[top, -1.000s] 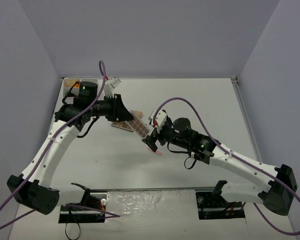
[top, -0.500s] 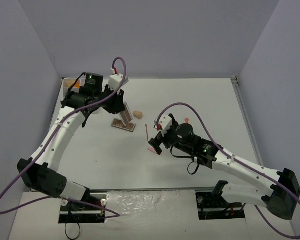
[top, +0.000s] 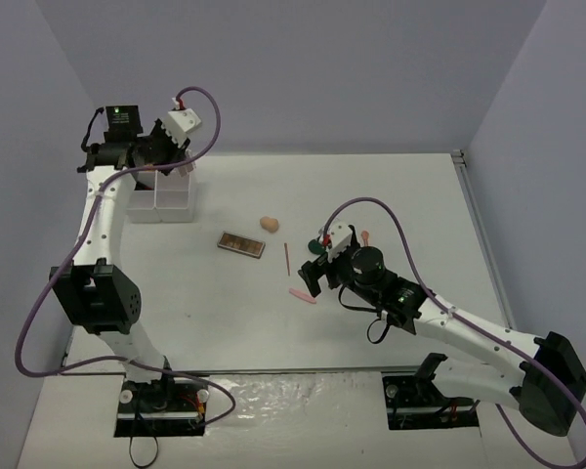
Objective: Organize the makeup
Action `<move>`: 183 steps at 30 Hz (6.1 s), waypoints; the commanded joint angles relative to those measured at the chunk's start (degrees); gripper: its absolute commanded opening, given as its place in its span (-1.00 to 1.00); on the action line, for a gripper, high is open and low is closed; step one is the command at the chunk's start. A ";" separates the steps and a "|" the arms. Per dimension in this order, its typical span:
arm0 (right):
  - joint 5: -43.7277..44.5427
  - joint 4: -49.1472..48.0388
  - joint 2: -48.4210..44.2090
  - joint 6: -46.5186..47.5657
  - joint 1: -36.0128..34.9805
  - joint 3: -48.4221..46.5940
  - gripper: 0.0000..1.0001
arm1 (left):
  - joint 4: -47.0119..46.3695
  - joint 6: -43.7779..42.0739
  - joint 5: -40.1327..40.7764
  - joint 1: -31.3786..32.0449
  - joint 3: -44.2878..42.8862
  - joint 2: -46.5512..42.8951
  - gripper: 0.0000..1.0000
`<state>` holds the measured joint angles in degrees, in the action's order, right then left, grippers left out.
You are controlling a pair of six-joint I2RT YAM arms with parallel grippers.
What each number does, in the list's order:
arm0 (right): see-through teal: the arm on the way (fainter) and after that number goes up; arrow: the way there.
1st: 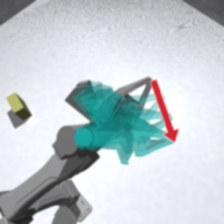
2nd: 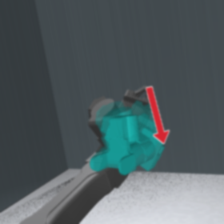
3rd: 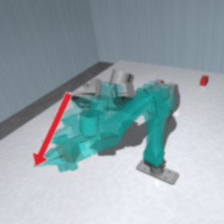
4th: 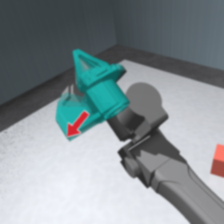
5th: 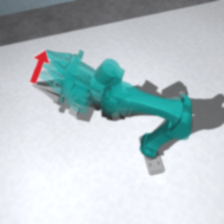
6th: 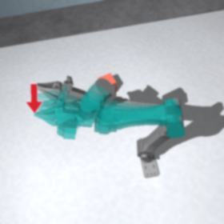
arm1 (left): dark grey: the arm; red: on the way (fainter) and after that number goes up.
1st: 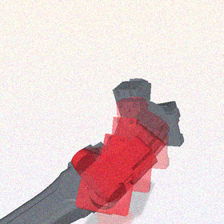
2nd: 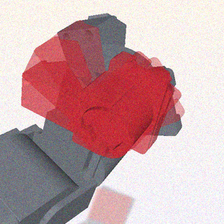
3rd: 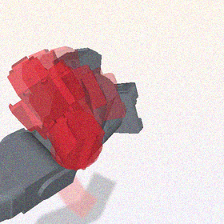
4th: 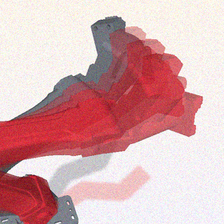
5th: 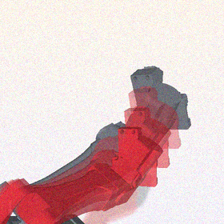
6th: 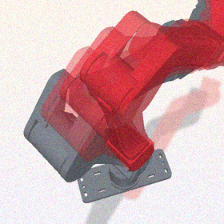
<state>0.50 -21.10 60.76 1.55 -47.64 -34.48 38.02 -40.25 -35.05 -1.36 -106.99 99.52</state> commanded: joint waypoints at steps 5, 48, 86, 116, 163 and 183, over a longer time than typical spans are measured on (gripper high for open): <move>-5.48 -9.80 2.83 -3.05 1.17 0.08 1.00 | -2.11 -12.57 -14.85 -8.08 -14.22 11.09 -1.00; -11.19 -12.03 7.86 -2.35 2.11 0.21 0.99 | -22.49 -11.58 -13.12 -9.71 -3.19 15.25 -0.09; -1.23 -6.31 9.78 -4.98 2.86 -2.41 0.99 | -1.50 113.41 50.76 21.54 34.34 -19.01 0.94; 1.00 -5.36 9.46 -5.16 2.90 -2.44 0.99 | 12.57 132.42 46.97 18.99 13.60 16.86 0.85; 1.97 -4.40 9.02 -4.99 2.72 -2.87 0.99 | 19.14 131.48 46.32 17.80 7.56 24.78 0.03; 3.02 -4.04 9.20 -4.81 2.03 -3.04 0.99 | -2.80 95.18 58.82 18.33 19.22 -6.91 -0.75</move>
<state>1.52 -22.83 71.16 -3.20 -45.08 -34.33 45.37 68.62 19.25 16.82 -88.90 104.53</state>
